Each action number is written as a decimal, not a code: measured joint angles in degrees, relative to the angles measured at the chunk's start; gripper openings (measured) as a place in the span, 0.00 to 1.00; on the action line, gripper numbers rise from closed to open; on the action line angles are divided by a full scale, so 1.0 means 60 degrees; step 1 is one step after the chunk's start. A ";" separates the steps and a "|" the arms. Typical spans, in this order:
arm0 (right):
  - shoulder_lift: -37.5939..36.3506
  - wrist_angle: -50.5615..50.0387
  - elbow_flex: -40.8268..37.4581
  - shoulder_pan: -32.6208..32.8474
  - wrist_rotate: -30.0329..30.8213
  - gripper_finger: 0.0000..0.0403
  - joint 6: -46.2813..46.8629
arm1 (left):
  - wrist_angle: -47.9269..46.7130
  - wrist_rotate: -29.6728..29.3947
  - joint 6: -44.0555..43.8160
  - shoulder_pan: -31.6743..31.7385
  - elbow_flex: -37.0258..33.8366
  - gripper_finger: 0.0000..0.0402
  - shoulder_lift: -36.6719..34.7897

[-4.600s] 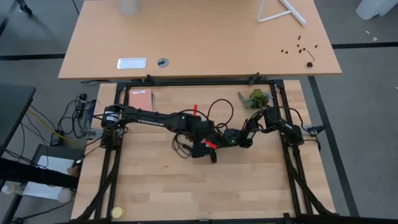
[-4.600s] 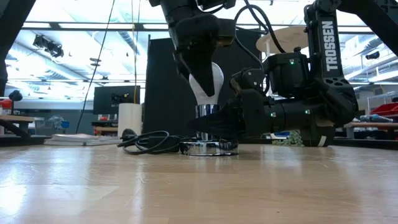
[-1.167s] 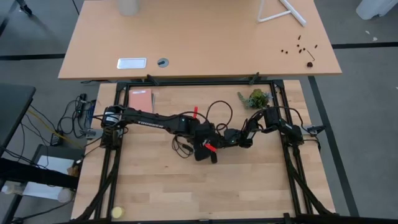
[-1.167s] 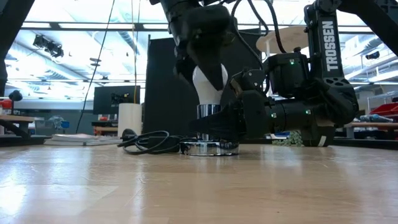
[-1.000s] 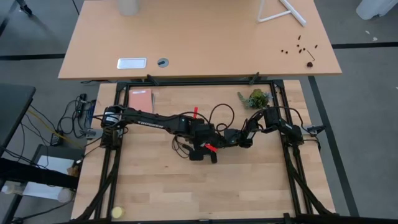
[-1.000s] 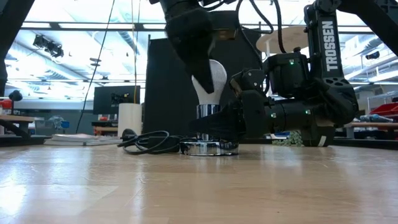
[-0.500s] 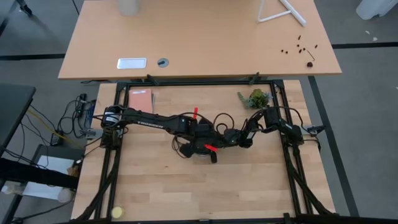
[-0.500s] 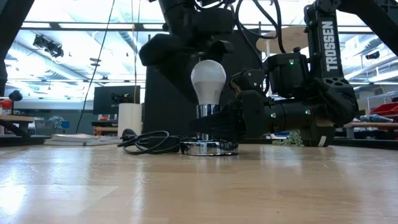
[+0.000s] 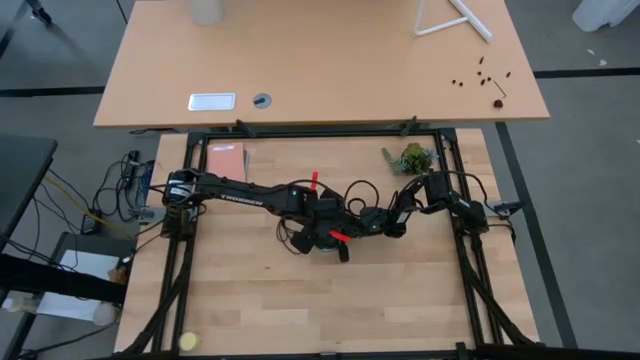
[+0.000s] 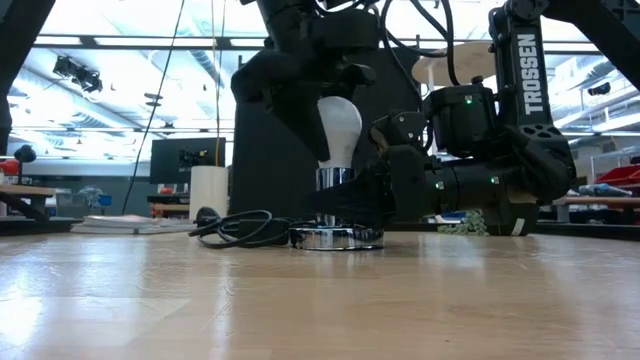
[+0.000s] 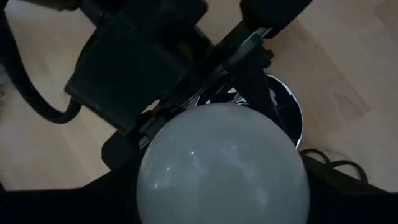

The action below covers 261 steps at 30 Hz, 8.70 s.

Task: Screw lightbulb
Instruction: Remove the white lightbulb from the silver lamp

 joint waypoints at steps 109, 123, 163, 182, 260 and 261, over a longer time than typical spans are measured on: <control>-0.0004 -0.0178 0.0007 -0.0051 0.0016 0.44 0.0071 | -0.0560 -0.0192 -0.4959 -0.0109 0.0739 0.93 0.0277; 0.0000 -0.0178 0.0007 -0.0051 -0.0002 0.44 -0.0004 | -0.1103 -0.0009 0.0028 -0.0113 0.0739 0.90 0.0273; 0.0000 -0.0171 -0.0011 -0.0057 -0.0090 0.44 -0.0134 | -0.0491 0.0565 -1.1571 -0.0291 0.0721 0.74 0.0273; -0.0004 -0.0192 0.0004 -0.0058 -0.0028 0.44 0.0142 | -0.1050 -0.1077 -0.1657 -0.0342 0.0729 0.90 0.0270; -0.0004 -0.0200 0.0007 -0.0058 -0.0050 0.45 0.0129 | -0.0581 -0.1164 -0.2652 -0.0238 0.0739 0.98 0.0273; -0.0004 -0.0200 0.0007 -0.0058 -0.0053 0.45 0.0120 | -0.0580 -0.1353 -0.2096 -0.0249 0.0739 0.98 0.0273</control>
